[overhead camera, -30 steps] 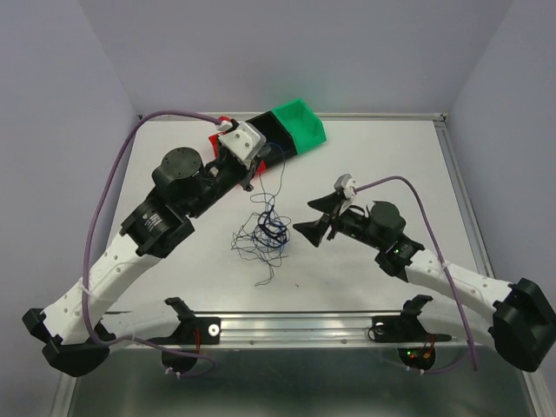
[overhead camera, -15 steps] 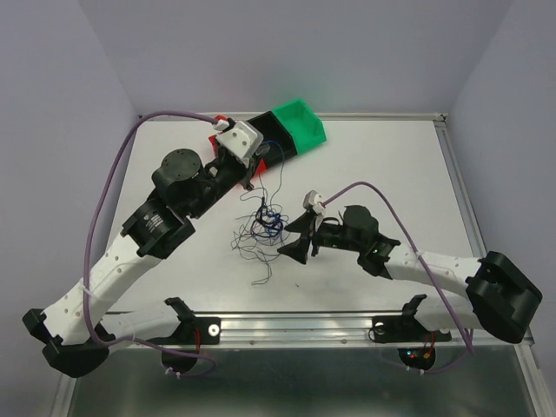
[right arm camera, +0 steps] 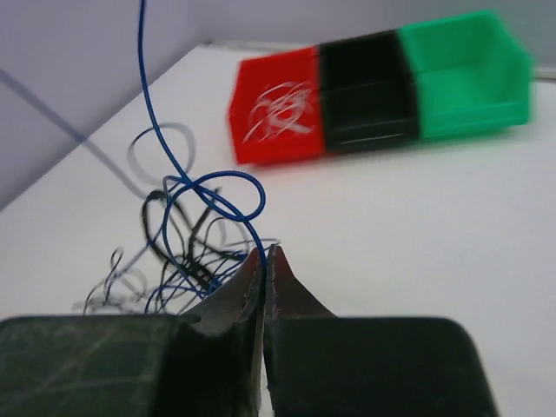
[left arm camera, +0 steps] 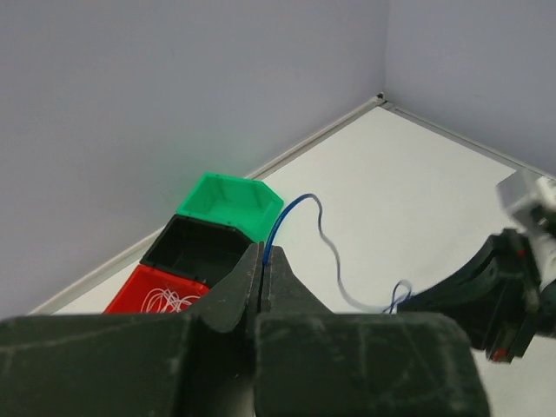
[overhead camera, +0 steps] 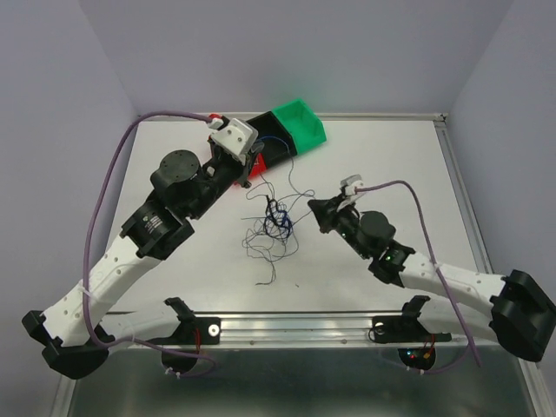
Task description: Untangle the cables
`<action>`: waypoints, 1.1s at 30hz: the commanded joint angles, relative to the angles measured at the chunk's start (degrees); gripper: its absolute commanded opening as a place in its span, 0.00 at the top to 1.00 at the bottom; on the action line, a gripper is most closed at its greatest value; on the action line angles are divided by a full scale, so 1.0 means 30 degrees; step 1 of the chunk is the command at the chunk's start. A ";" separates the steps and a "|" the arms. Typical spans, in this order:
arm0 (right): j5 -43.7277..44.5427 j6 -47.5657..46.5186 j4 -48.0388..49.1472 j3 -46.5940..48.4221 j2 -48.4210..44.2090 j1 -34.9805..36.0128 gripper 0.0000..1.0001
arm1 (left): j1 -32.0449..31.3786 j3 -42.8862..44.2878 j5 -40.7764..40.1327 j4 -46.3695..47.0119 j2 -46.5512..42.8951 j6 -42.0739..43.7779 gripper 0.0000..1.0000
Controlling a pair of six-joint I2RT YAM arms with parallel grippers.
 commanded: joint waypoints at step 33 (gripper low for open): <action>-0.3744 -0.1286 -0.0185 -0.0920 -0.5336 -0.2862 0.08 | 0.1542 -0.1241 0.0053 0.2953 -0.3931 -0.0831 1.00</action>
